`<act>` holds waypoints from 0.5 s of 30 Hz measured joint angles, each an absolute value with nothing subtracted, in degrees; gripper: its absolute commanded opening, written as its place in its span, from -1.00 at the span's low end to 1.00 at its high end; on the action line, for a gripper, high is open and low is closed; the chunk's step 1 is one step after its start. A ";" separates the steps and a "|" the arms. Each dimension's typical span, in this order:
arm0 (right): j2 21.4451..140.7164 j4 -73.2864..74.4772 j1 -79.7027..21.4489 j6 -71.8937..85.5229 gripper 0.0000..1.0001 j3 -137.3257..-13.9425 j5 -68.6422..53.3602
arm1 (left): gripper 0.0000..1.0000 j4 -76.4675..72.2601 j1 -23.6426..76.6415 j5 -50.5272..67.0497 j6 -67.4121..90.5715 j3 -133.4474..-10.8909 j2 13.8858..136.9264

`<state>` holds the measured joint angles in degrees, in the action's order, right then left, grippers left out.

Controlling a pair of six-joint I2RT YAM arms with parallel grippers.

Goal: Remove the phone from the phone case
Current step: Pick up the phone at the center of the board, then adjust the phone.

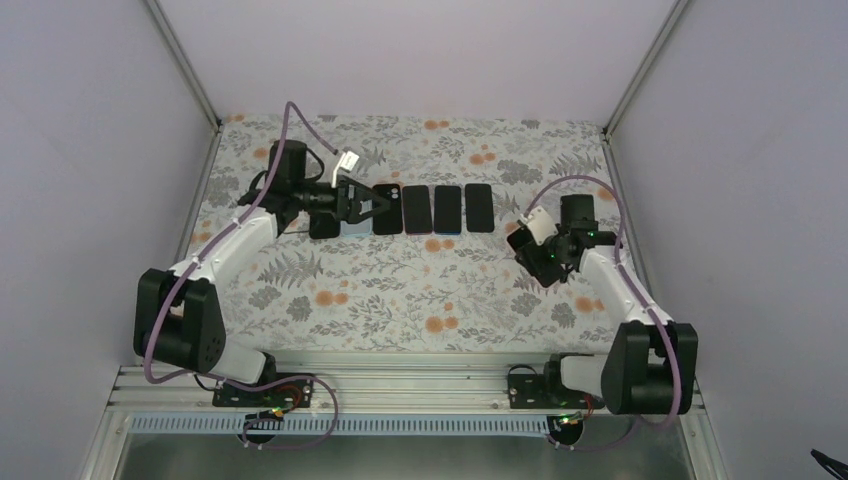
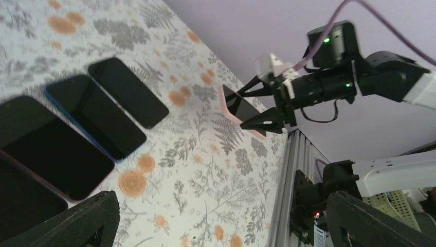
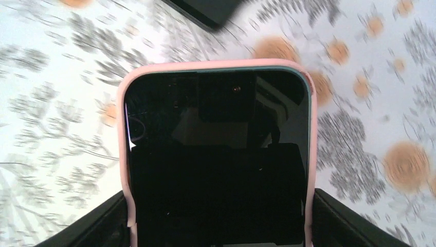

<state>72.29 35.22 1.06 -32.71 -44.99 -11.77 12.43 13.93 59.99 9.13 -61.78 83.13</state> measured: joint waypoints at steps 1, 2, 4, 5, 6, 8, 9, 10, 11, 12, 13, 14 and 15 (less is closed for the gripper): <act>71.50 35.29 -0.36 -32.47 0.00 -45.06 -12.36 | 0.96 11.33 13.93 60.10 10.22 -60.36 83.26; 70.87 35.38 -1.72 -32.12 0.00 -45.19 -12.88 | 0.95 10.41 13.98 60.20 11.31 -59.22 83.44; 69.82 35.48 -4.69 -31.22 0.00 -45.76 -13.56 | 0.91 8.43 14.09 60.47 13.34 -57.67 84.01; 69.43 35.44 -6.22 -30.65 0.00 -46.11 -13.82 | 0.88 7.35 14.35 60.58 14.55 -57.06 84.44; 69.19 35.44 -7.64 -30.09 0.00 -46.44 -13.93 | 0.87 6.37 14.50 60.66 15.59 -56.62 84.93; 68.93 35.33 -10.04 -29.08 0.00 -47.03 -14.11 | 0.84 4.80 15.05 60.93 17.21 -56.31 86.02; 68.86 35.27 -11.68 -28.36 0.00 -47.46 -14.09 | 0.82 3.99 15.59 61.12 18.04 -56.31 86.94; 68.86 35.07 -12.86 -27.77 0.00 -47.70 -14.13 | 0.80 3.05 15.97 61.30 18.85 -56.31 87.96; 68.86 34.85 -14.04 -27.22 0.00 -47.99 -14.20 | 0.78 2.98 16.45 61.30 19.14 -56.31 88.29; 68.86 34.65 -15.38 -26.61 0.00 -48.34 -14.17 | 0.75 2.50 16.99 61.49 19.73 -56.31 89.08; 68.86 34.35 -16.95 -26.00 0.00 -48.77 -14.04 | 0.72 2.02 17.61 61.60 20.21 -56.38 89.89; 68.86 34.15 -18.11 -25.45 0.00 -49.17 -14.00 | 0.69 1.78 18.20 61.73 20.58 -56.47 90.74; 68.86 33.89 -19.38 -24.97 0.00 -49.54 -13.91 | 0.64 1.65 18.72 61.89 20.91 -56.53 91.53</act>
<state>68.86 33.89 -19.38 -24.97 -49.54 -13.91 1.65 18.72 61.89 20.91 -56.53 91.53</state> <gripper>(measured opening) 0.735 0.870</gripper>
